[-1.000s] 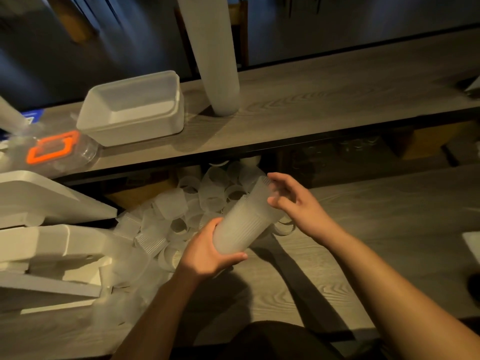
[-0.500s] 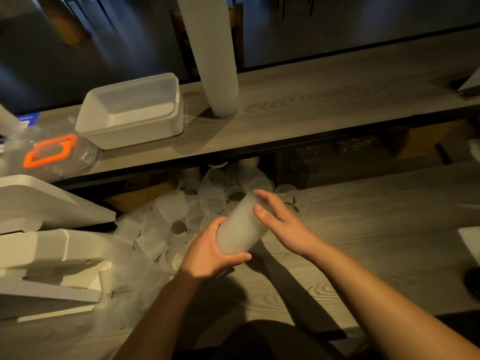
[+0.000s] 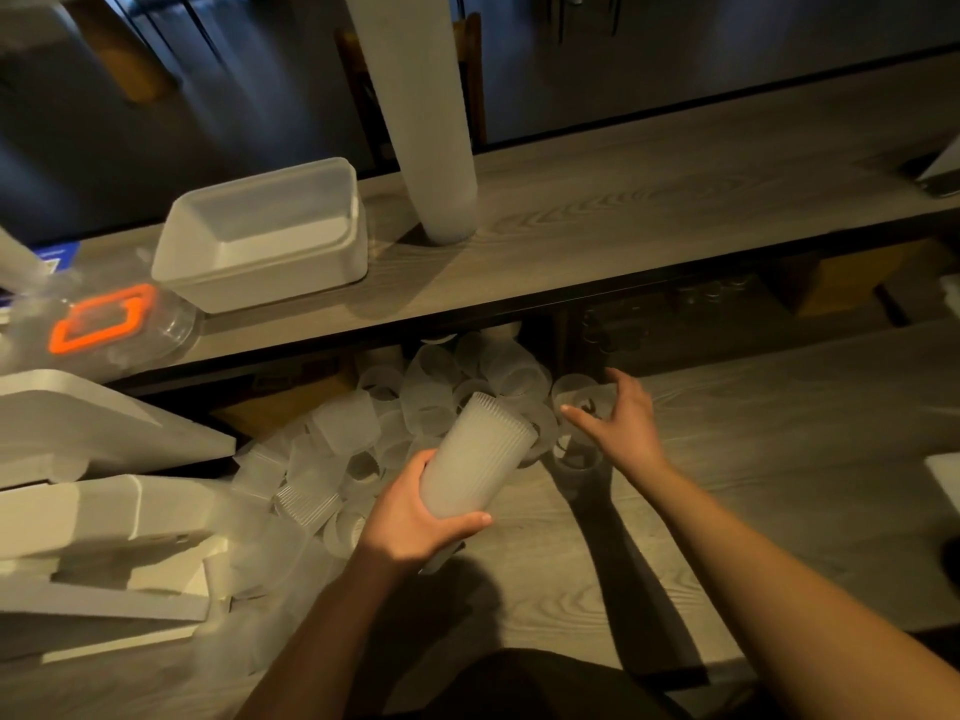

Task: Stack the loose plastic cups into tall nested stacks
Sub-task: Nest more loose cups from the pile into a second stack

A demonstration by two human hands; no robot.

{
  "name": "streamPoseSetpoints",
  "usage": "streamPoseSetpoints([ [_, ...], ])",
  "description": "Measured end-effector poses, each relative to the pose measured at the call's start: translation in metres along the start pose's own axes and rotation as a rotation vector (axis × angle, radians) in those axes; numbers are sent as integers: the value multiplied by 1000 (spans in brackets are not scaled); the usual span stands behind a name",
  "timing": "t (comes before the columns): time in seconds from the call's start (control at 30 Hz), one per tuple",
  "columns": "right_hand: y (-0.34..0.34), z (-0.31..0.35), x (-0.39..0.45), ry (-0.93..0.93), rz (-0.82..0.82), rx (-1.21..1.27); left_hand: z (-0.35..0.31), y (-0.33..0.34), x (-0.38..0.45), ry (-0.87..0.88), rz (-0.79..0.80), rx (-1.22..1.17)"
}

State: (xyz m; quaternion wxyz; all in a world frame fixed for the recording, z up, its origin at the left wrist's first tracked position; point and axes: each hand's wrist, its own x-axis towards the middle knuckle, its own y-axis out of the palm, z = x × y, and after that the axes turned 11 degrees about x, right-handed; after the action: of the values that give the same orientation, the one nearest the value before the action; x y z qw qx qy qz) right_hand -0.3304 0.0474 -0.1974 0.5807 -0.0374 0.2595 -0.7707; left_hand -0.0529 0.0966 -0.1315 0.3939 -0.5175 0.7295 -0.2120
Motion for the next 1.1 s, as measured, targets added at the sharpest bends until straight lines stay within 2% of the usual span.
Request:
streamPoseSetpoints([
  [0.17,10,-21,21,62,116,-143,12,0,-4,-36,-2,4],
  [0.3,14,-28,19,50,66,-131,12,-1,-8,-58,-36,31],
  [0.43,13,-32,4,69,33,-3,10,1,-13,-66,-66,35],
  [0.5,7,-26,-6,90,6,128,8,2,-15,-59,-64,32],
  [0.57,-1,-17,-17,149,11,365,7,3,-15,-52,-52,27],
  [0.67,-12,-9,-34,306,136,773,6,6,-15,-41,-43,15],
  [0.83,-25,11,-54,279,205,977,3,11,-15,-9,-40,36],
  [0.97,-30,24,-65,344,239,1197,-3,10,-20,9,-20,4],
  [1.1,-33,39,-73,445,387,1450,-1,8,-23,36,-15,35],
])
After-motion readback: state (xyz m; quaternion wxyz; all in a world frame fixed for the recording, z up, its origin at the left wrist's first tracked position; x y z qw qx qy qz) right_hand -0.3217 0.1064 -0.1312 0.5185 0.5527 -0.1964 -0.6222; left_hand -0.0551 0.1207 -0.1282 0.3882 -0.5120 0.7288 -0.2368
